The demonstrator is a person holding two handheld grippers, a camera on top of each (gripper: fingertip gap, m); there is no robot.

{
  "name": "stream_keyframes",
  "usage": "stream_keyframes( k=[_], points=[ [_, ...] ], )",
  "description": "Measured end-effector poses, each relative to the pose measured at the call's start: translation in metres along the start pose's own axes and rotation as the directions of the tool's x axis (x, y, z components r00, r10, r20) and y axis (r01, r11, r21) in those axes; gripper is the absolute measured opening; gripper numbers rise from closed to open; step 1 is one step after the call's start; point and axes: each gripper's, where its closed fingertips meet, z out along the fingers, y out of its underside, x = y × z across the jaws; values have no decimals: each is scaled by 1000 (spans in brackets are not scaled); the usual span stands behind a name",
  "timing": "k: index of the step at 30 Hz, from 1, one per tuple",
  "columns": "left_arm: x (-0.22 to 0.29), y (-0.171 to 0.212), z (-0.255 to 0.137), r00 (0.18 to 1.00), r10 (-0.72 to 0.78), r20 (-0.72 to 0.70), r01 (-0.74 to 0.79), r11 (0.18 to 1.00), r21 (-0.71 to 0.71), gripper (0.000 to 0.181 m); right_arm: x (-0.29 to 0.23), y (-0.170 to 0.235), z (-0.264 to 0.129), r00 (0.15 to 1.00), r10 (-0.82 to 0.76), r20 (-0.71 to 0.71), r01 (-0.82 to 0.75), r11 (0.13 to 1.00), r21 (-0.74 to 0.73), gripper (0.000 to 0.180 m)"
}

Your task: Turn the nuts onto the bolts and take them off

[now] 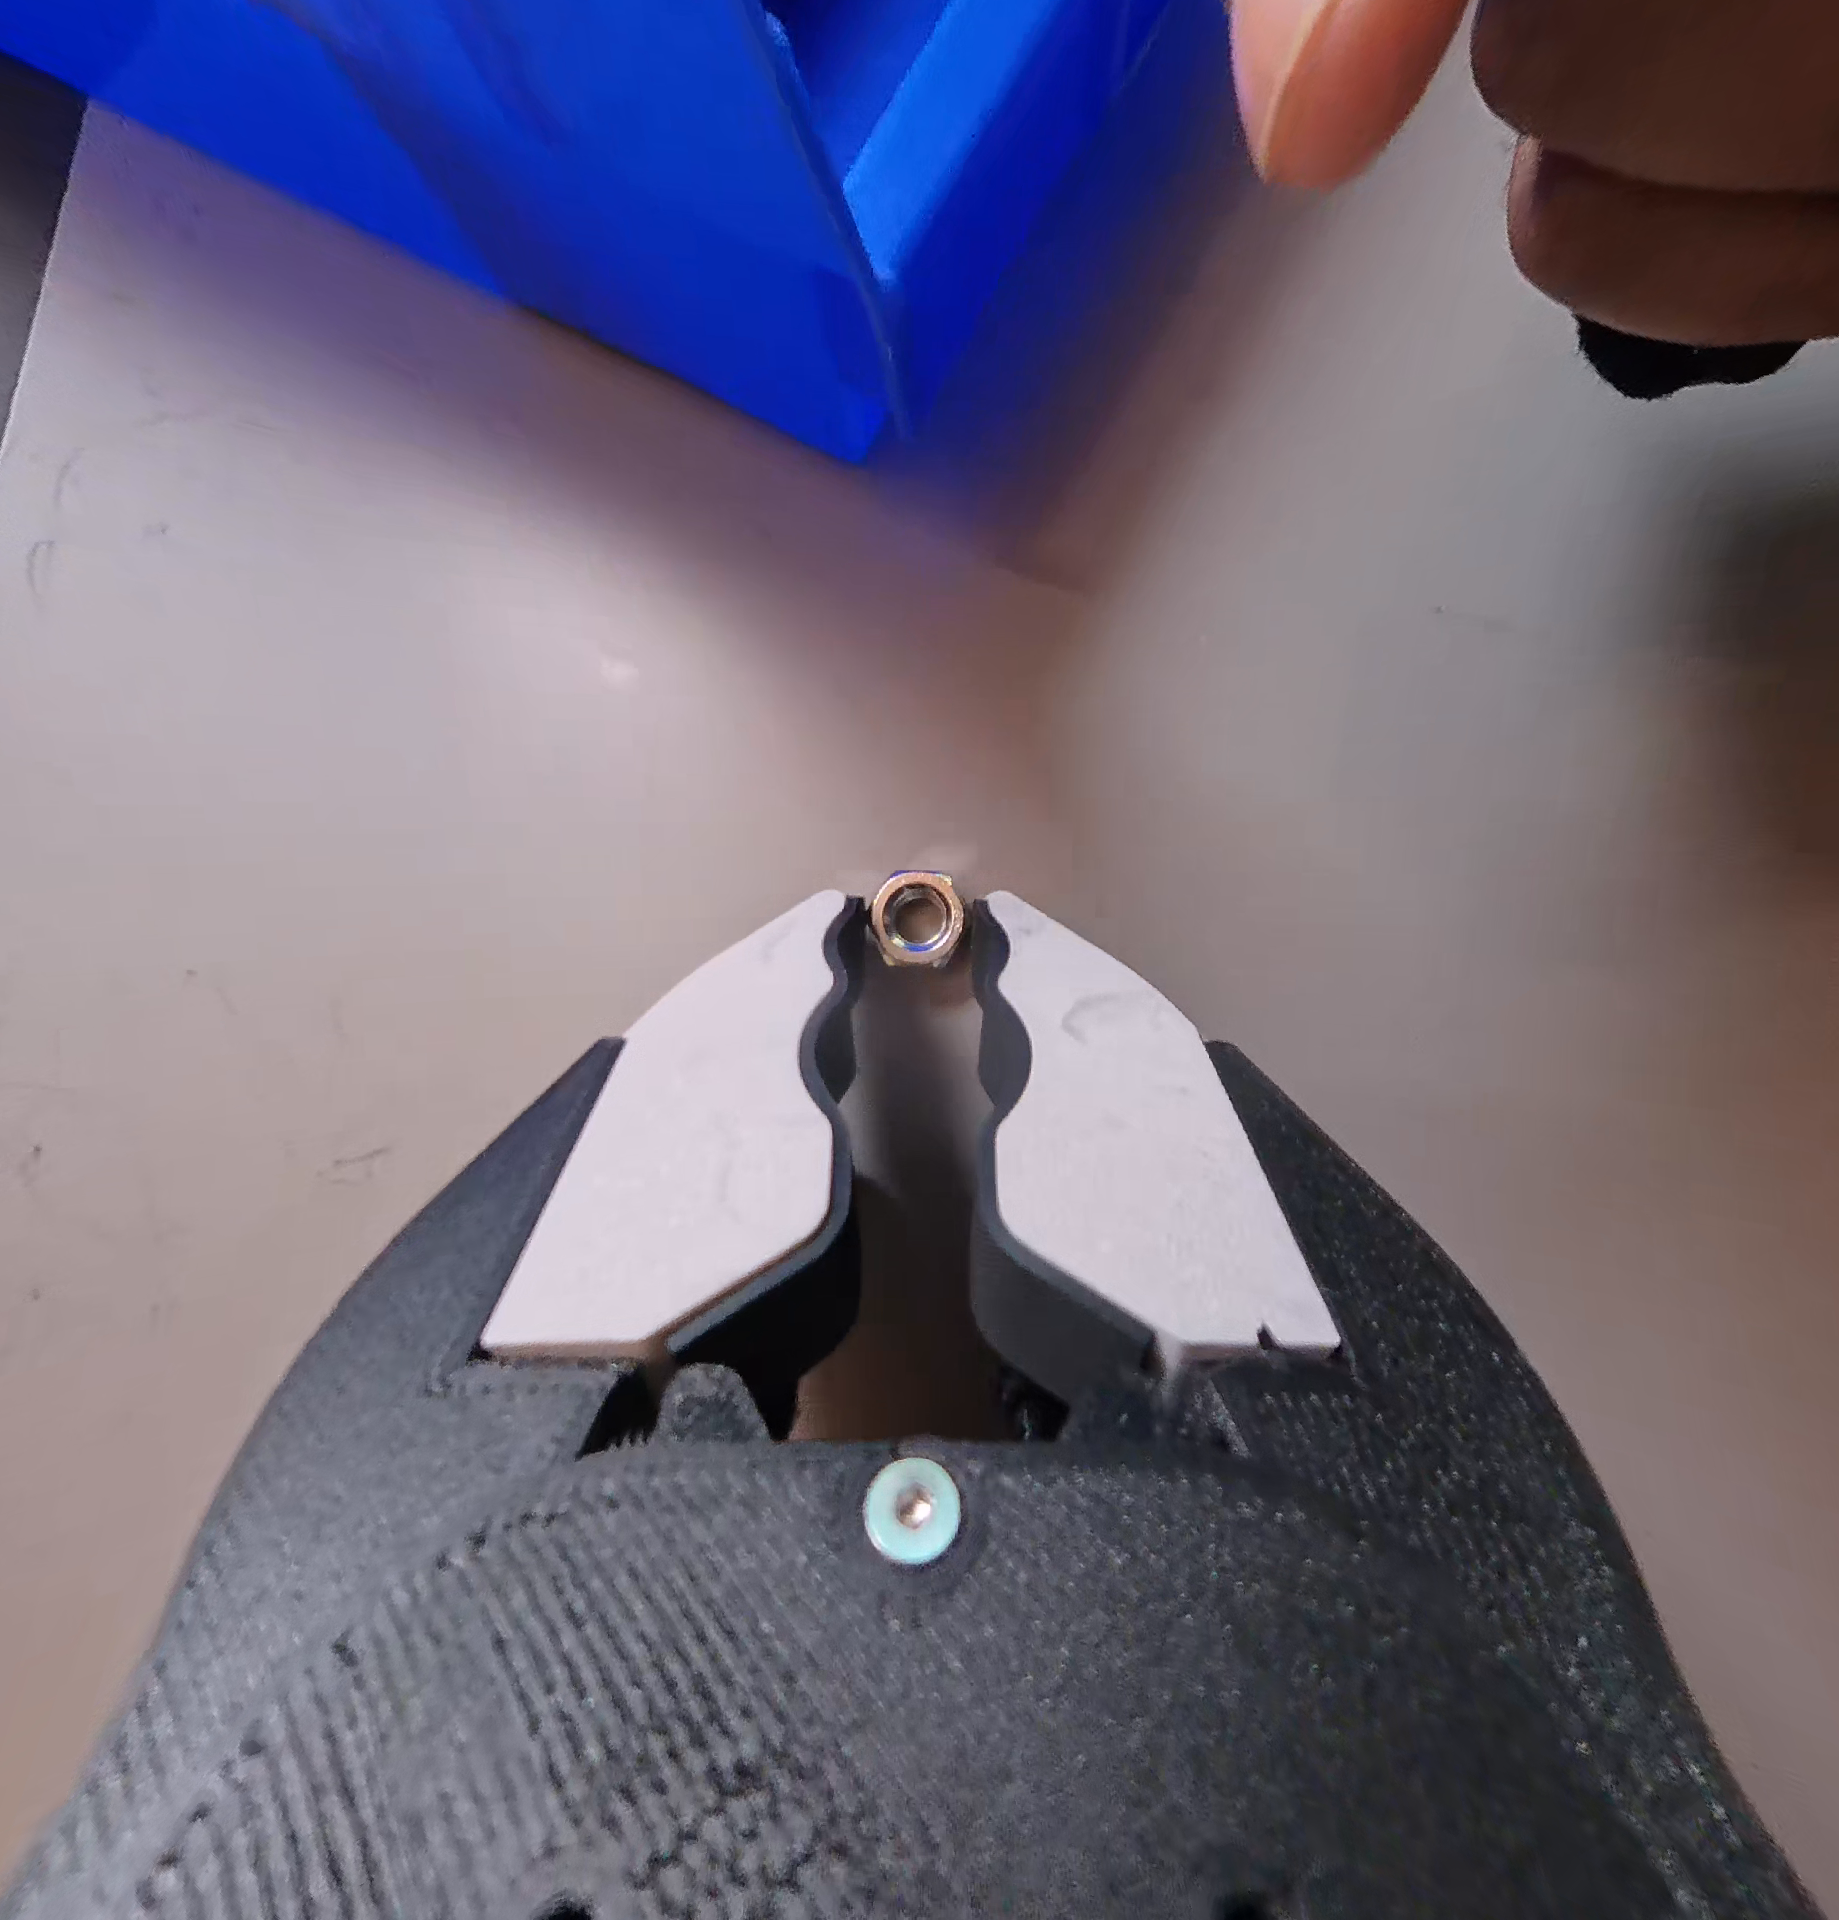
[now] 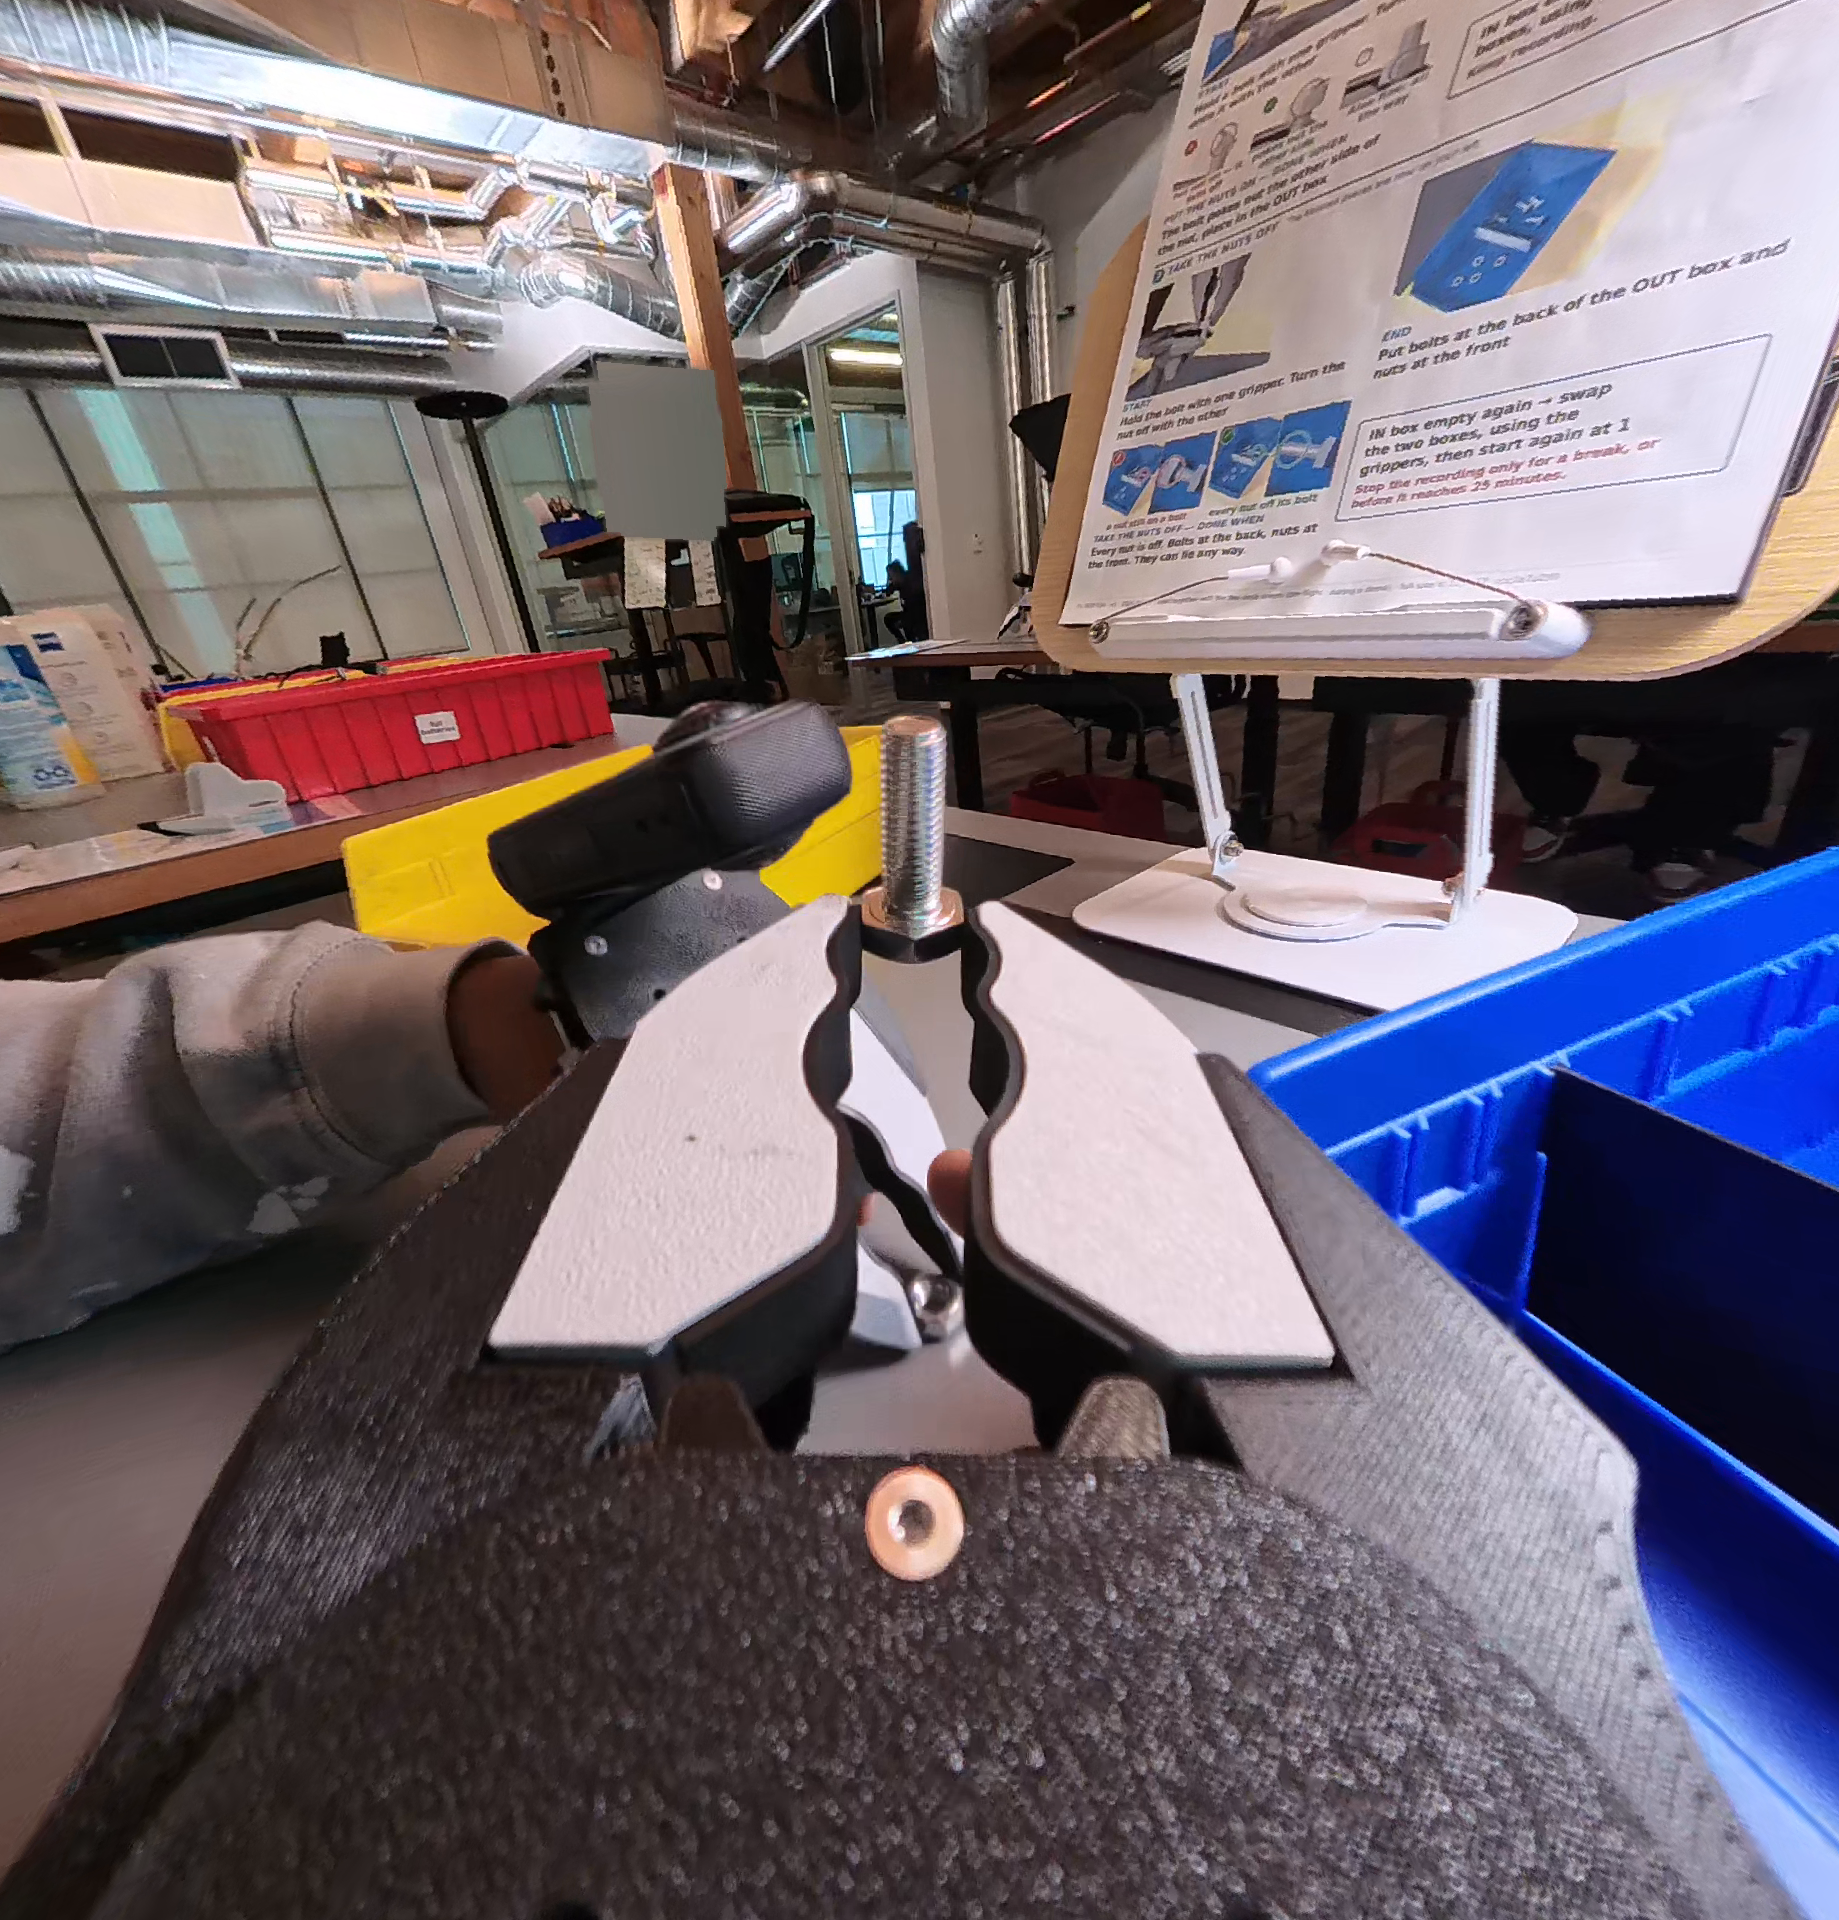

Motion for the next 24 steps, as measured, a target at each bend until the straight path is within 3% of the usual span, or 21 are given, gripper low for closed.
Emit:
stream_keyframes(
  k=[4,8,14,24],
  points=[
    [-5,7,-33,999,-43,22,42,999,33,21,-12,15,6,998,-12,58,16,997,-78,18],
    [-5,-1,-90,998,-55,33,51,993,108,21,-36,44,14,989,15,146,17,976,-216,18],
    [28,-26,-154,997,16,-73,0,975,222,21,-83,75,26,965,-6,261,91,945,-315,18],
    [57,-19,-156,983,87,-162,-65,988,138,21,-113,70,28,941,-51,335,140,958,-248,18]
  ],
)
